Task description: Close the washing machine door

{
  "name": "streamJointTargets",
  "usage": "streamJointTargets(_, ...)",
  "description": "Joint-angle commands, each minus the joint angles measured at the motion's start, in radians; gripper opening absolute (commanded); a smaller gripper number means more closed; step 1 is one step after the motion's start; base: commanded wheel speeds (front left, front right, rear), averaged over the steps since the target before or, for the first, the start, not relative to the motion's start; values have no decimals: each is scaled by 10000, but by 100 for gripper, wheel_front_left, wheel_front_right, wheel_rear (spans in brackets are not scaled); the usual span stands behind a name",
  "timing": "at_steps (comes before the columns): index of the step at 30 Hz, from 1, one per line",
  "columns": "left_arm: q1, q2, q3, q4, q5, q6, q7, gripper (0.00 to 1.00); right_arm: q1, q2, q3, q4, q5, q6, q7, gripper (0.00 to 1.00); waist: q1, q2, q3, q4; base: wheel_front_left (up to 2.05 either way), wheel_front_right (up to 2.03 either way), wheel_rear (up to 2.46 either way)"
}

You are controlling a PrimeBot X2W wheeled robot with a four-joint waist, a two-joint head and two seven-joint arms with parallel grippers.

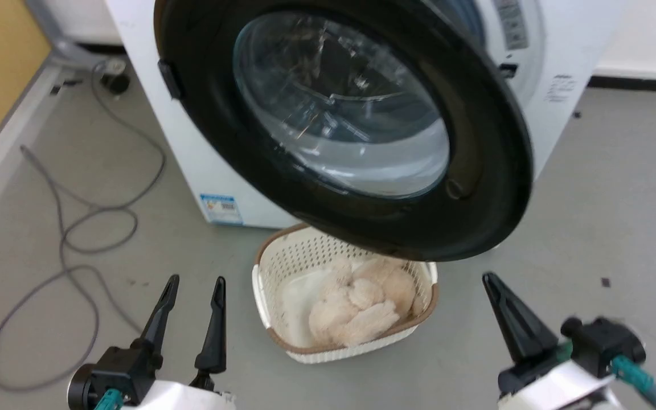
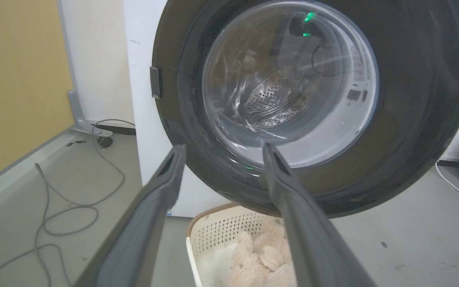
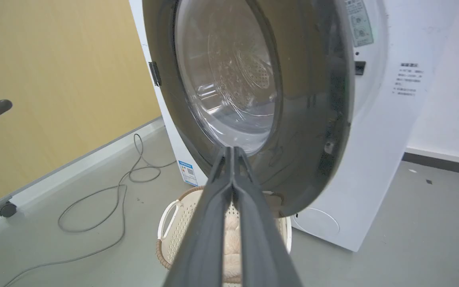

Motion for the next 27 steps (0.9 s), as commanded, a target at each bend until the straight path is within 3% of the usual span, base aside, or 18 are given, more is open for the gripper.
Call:
streamJointTargets(1,-177,-40,25,-6,74,-40,-43,100,-290,-160,93,13,92,6,-26,0,0,-1,266,224,0,0,0)
streamJointTargets(7,-481,-151,3,14,86,-124,-43,100,-1713,-1247,836,203,463,6,436,0,0,-1,831,592,0,0,0)
streamJointTargets(14,-987,-196,-32,53,27,-201,-43,100,-3425,-2362,881,656,1156,6,974,0,0,-1,1547,1042,0,0,0)
streamJointTargets(27,-1681,-206,-496,-218,-427,56,-43,100,-5973,-3388,206,1978,2118,6,1702,0,0,-1,2795,1680,0,0,0)
